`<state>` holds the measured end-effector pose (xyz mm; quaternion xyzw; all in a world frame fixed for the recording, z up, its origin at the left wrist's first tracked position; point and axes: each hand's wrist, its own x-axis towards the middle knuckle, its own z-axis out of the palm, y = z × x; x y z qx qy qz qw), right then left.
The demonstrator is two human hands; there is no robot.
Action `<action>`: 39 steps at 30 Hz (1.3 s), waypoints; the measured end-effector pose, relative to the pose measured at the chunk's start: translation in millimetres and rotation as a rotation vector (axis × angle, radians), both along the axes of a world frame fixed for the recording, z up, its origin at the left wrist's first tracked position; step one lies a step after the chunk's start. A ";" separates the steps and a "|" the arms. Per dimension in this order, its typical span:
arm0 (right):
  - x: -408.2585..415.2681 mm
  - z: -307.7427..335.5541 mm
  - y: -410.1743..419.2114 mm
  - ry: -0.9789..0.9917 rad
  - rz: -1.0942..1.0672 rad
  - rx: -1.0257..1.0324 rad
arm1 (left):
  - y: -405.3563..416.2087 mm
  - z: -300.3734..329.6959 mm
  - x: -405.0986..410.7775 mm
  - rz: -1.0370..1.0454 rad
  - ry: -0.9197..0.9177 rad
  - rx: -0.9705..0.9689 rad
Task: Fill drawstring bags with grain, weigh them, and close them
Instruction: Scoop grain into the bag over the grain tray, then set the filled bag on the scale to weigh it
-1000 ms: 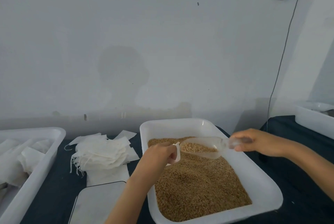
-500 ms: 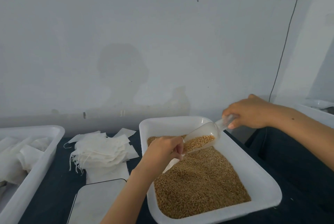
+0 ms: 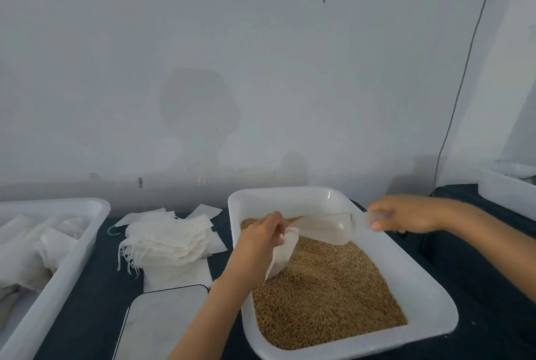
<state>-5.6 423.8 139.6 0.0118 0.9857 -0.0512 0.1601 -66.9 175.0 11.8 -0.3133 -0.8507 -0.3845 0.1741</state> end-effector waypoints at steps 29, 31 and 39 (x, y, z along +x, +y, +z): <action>10.1 -90.2 -128.7 0.469 -0.122 -1.320 | -34.4 51.7 42.1 -0.121 -0.087 0.450; 13.4 -90.4 -146.3 0.520 -0.140 -1.246 | -50.5 45.0 49.7 -0.056 -0.157 0.528; 20.5 -111.4 -243.5 0.659 -0.069 -1.034 | -136.2 -4.2 82.6 0.265 -0.260 0.512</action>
